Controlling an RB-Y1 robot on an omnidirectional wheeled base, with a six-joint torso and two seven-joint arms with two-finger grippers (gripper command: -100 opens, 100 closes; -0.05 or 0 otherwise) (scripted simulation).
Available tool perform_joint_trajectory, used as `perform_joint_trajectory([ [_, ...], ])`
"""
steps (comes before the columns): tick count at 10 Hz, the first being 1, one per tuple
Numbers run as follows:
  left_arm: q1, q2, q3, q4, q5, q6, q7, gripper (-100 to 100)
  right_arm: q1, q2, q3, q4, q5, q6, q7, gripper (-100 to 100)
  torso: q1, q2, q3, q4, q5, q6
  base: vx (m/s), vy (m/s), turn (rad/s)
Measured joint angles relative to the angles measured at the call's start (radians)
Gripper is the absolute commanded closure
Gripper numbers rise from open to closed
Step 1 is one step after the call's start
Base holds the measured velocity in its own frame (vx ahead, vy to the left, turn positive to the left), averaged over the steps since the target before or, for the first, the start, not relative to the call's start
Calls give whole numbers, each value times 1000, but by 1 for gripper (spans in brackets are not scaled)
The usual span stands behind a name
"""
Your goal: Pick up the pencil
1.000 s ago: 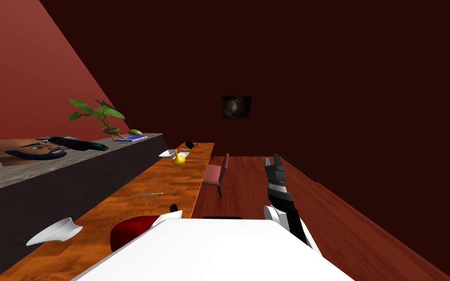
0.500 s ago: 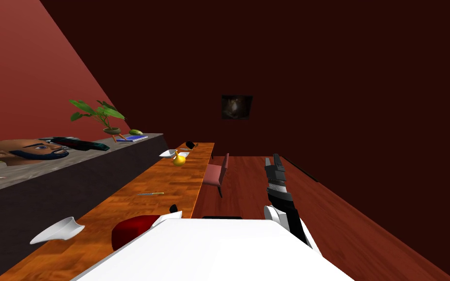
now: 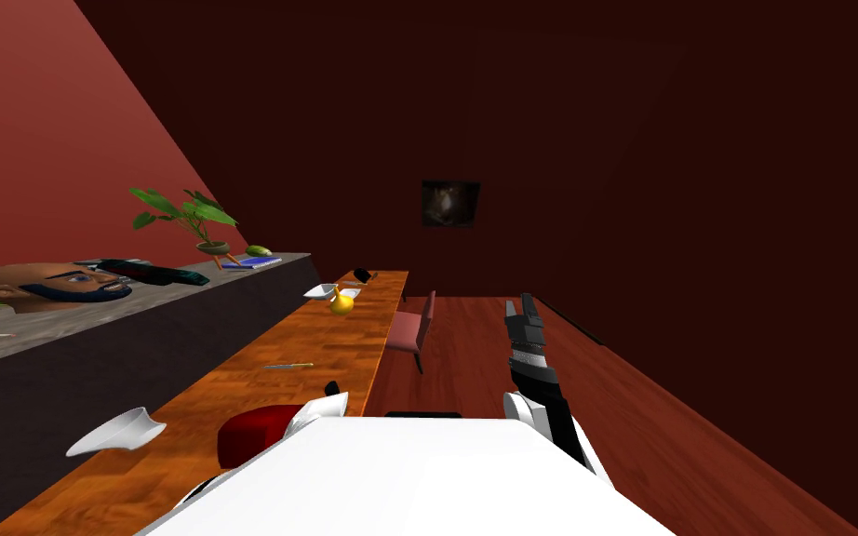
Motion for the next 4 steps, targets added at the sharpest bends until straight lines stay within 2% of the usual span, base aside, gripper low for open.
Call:
perform_joint_trajectory([
  [2,-5,1,11,-19,-1,24,-11,100,0,0,0,0,0,0,0,0,2,-1,-1,-1,0,0,-28,-12,0],
  [3,5,-5,18,-59,-3,51,-18,100,0,0,0,0,0,0,0,0,2,-2,-1,0,0,0,-14,-6,0],
  [4,6,-6,19,-65,-3,58,-20,0,0,0,0,0,0,0,0,0,2,-3,-2,-1,1,0,0,0,0],
])
